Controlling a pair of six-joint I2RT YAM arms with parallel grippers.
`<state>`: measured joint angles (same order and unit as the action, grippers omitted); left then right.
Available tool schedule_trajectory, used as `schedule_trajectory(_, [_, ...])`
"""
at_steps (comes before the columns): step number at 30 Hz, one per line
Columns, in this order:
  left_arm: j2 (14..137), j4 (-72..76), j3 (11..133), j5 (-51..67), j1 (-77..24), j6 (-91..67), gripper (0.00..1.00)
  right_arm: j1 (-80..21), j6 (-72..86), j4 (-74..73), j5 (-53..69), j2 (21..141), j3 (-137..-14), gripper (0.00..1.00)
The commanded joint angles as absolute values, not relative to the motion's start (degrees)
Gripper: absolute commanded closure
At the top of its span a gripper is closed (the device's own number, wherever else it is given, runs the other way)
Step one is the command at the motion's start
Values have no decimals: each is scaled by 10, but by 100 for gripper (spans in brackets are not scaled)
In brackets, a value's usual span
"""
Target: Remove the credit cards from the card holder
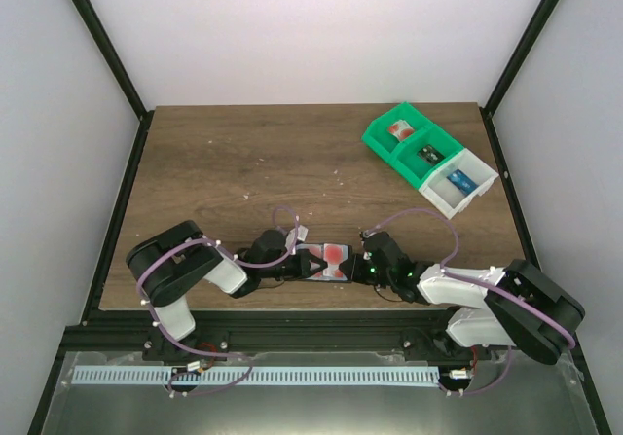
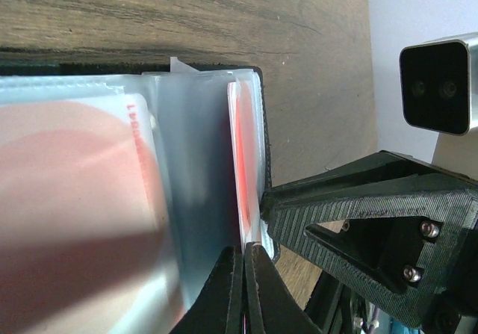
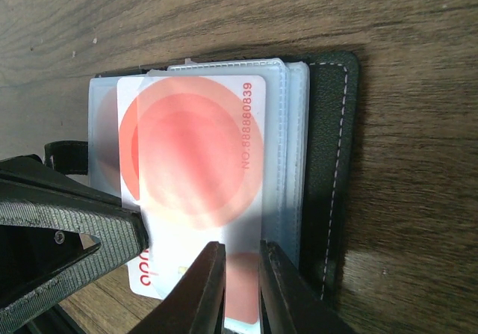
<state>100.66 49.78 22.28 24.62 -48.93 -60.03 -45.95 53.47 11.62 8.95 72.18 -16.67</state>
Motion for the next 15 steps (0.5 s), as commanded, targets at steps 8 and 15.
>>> schedule_trajectory(8, [1000,505,199,247,-483,-591,100,-463,538,104,76,722,-154,86])
schedule_trajectory(15, [987,500,189,249,-477,-586,100,-463,539,99,74,719,-154,87])
